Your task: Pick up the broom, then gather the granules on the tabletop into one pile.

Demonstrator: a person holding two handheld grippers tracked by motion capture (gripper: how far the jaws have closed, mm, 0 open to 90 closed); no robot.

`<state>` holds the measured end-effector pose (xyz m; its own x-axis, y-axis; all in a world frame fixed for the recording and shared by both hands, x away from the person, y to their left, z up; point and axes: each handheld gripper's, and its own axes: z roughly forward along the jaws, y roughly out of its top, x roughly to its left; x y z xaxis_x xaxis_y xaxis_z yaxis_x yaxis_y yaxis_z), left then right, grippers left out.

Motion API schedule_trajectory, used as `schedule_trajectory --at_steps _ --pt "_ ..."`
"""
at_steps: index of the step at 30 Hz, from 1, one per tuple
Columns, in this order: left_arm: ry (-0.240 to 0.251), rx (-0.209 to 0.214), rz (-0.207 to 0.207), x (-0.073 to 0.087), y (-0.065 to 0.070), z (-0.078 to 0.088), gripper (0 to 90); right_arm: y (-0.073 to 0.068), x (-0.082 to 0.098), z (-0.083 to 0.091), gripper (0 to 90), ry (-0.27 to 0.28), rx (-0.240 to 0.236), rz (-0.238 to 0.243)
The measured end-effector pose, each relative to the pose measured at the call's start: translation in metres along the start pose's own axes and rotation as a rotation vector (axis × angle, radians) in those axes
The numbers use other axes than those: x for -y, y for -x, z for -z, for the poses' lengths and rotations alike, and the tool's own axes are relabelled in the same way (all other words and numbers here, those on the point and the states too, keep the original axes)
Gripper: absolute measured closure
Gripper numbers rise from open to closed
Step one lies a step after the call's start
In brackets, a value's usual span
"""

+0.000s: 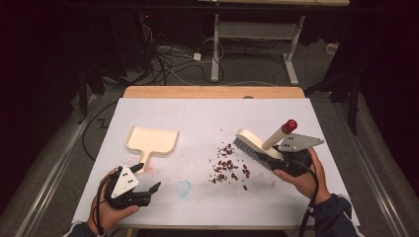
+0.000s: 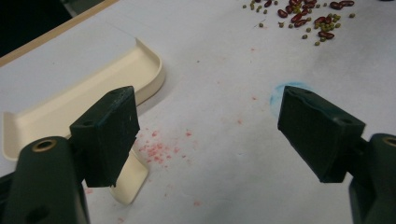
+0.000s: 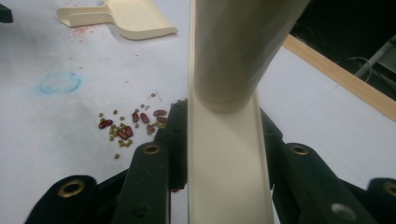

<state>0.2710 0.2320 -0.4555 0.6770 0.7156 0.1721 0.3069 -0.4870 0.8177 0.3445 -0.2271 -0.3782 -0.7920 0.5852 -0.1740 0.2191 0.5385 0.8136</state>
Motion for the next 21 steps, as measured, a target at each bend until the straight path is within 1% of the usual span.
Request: schedule_trajectory --at_steps 2,3,6,7,8,9,10,13,18,19,21 --pt "-0.002 -0.001 -0.008 0.001 -0.001 0.000 19.8 0.003 0.001 0.000 67.0 0.003 0.018 -0.002" --pt "-0.010 0.005 0.005 0.002 0.000 0.000 19.8 0.004 0.001 0.000 67.0 -0.002 0.025 -0.007" --pt "-0.021 0.009 0.007 0.003 -0.001 -0.001 19.8 0.006 0.003 -0.001 67.0 -0.008 0.042 -0.006" --pt "-0.025 0.006 0.003 0.004 0.000 -0.001 19.8 0.008 0.003 -0.002 67.0 -0.011 0.048 -0.002" --pt "-0.022 0.002 -0.010 0.004 -0.001 -0.001 19.8 0.008 0.004 -0.003 67.0 -0.013 0.052 -0.003" --pt "-0.023 0.005 -0.009 0.004 -0.001 -0.001 19.8 0.009 0.004 -0.003 67.1 -0.015 0.058 -0.002" --pt "-0.027 0.009 0.002 0.004 -0.001 0.000 19.8 0.010 0.005 -0.005 67.0 -0.017 0.066 -0.008" --pt "-0.029 0.013 0.004 0.004 -0.001 0.000 19.8 0.013 0.007 -0.008 67.1 -0.030 0.081 -0.006" --pt "-0.038 0.017 -0.008 0.004 0.001 -0.001 19.8 0.017 0.012 -0.011 67.1 -0.057 0.117 0.000" --pt "-0.028 0.013 -0.015 0.004 0.001 -0.001 19.8 0.018 0.012 -0.012 67.1 -0.057 0.118 -0.003" --pt "-0.031 0.018 -0.002 0.003 0.001 -0.002 19.8 0.020 0.013 -0.014 67.1 -0.060 0.137 0.002"
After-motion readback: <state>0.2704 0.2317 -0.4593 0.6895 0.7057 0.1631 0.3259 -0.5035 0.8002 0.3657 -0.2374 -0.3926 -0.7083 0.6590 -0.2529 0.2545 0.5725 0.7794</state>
